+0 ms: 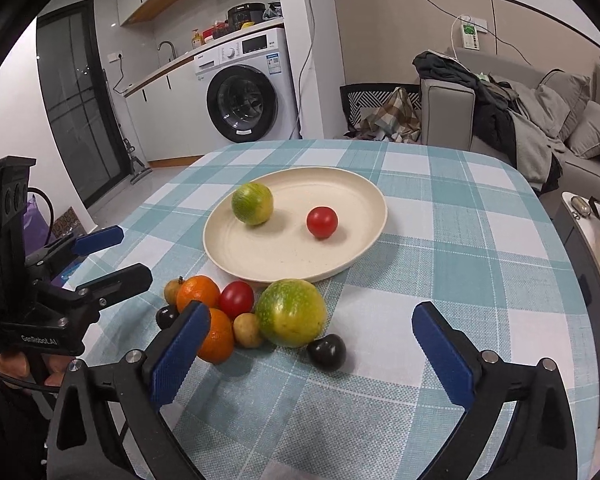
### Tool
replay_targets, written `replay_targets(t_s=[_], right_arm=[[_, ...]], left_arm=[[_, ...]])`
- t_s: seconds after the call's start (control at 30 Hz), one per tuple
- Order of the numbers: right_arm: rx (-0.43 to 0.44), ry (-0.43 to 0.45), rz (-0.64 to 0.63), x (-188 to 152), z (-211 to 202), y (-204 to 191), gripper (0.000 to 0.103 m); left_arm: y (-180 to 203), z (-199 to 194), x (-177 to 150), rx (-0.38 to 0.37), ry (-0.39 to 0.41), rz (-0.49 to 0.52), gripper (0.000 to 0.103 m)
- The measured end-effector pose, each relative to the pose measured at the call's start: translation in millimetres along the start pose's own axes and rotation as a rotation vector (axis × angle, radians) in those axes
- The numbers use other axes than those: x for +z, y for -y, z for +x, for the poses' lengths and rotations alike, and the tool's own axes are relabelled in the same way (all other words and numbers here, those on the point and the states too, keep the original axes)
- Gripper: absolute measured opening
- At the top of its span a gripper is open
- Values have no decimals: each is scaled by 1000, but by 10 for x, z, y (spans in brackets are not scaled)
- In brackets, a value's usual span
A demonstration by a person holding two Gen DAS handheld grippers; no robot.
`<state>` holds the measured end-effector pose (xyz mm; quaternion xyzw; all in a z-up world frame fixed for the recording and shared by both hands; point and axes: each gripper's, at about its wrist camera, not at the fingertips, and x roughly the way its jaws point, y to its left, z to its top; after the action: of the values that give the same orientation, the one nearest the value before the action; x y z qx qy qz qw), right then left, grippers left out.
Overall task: Organize fruits
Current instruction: 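Withdraw both grippers from the plate back toward the fruit cluster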
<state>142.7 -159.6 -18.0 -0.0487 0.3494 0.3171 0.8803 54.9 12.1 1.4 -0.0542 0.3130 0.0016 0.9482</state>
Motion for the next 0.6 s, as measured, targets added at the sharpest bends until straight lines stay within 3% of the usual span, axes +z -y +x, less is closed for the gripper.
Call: replay_targets(t_s=[0.6], right_arm=[[-34, -141, -5, -169, 266, 127, 103]], left_arm=[[86, 178, -76, 7, -93, 66, 102]])
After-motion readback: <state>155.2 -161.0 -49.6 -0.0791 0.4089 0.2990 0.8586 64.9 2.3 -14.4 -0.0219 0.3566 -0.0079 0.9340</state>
